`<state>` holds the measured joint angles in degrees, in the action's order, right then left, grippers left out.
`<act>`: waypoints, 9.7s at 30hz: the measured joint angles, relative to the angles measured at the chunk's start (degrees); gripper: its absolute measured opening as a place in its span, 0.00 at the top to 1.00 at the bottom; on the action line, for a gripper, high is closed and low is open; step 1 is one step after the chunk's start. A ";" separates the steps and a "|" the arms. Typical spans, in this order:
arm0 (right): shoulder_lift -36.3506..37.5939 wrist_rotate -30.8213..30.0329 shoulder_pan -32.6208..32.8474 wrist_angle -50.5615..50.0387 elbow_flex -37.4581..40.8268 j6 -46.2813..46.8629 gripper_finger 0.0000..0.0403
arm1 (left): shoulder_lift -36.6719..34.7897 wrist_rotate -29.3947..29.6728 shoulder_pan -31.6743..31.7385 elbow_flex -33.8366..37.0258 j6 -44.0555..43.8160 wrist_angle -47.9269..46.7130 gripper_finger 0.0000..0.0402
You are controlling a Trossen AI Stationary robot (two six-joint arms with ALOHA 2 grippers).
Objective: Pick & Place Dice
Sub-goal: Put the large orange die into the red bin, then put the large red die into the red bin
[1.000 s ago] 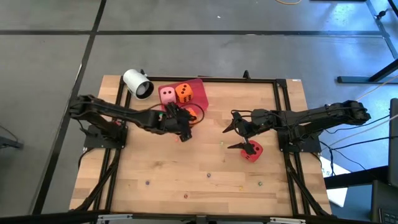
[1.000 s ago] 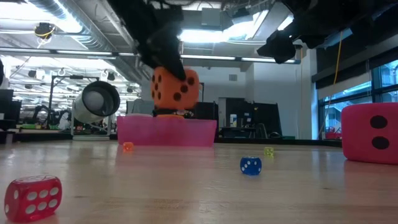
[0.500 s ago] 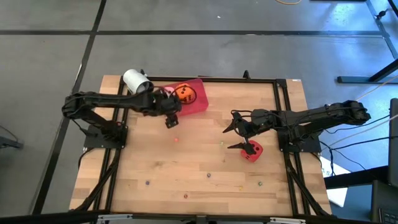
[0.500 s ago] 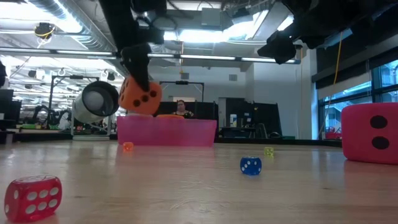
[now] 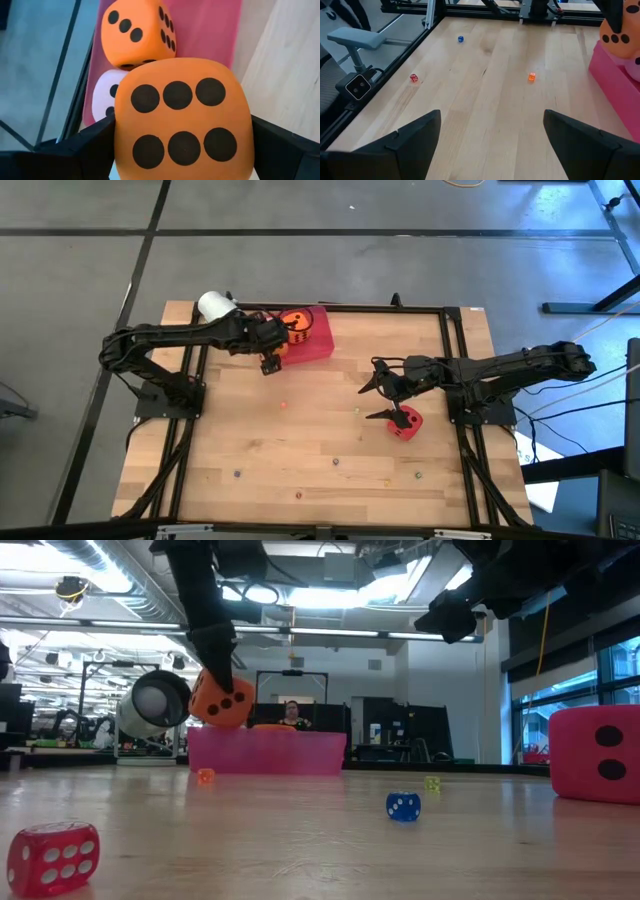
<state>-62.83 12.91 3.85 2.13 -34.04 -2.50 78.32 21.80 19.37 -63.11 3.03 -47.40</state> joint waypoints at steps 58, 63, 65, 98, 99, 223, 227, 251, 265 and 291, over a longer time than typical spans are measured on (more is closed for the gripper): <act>-16.56 -27.45 -0.69 25.83 -0.02 -6.65 0.13 | 8.79 -6.13 7.17 0.00 6.84 4.76 0.11; -25.05 -29.30 -3.96 33.88 -3.47 -6.66 0.17 | 8.79 -6.30 7.17 0.01 7.98 4.48 0.11; -28.26 -28.52 -5.28 33.84 -6.41 -5.32 0.22 | 8.79 -6.31 7.19 0.01 7.74 4.85 0.11; -56.65 -23.39 -14.64 33.80 -35.13 0.18 0.99 | 8.79 -3.95 7.13 0.01 8.19 4.02 0.06; -56.65 -23.38 -14.64 33.73 -35.12 0.11 0.99 | 8.79 -3.91 7.13 0.02 8.19 3.63 0.04; -32.53 -58.55 0.57 -22.37 -44.16 -2.58 0.99 | -4.63 9.53 2.10 0.02 -5.69 -2.26 0.01; -27.70 -62.88 3.96 -33.64 -44.15 4.40 0.99 | -3.40 9.78 2.10 0.00 -5.86 -2.28 0.01; -26.88 -70.99 15.13 -60.51 -44.15 43.19 0.99 | 2.96 16.05 4.82 -0.07 -11.93 -10.53 0.01; -26.88 -72.06 15.11 -60.50 -44.15 42.99 0.99 | 2.80 23.30 1.92 0.02 -11.82 -7.19 0.01; -6.56 -59.62 21.18 -70.26 -30.10 57.41 0.99 | -24.61 26.26 -17.16 12.83 -10.84 10.82 0.01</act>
<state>-69.39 -46.72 25.04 -68.13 -64.14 54.91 53.71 48.06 2.22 -50.29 -7.81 -36.58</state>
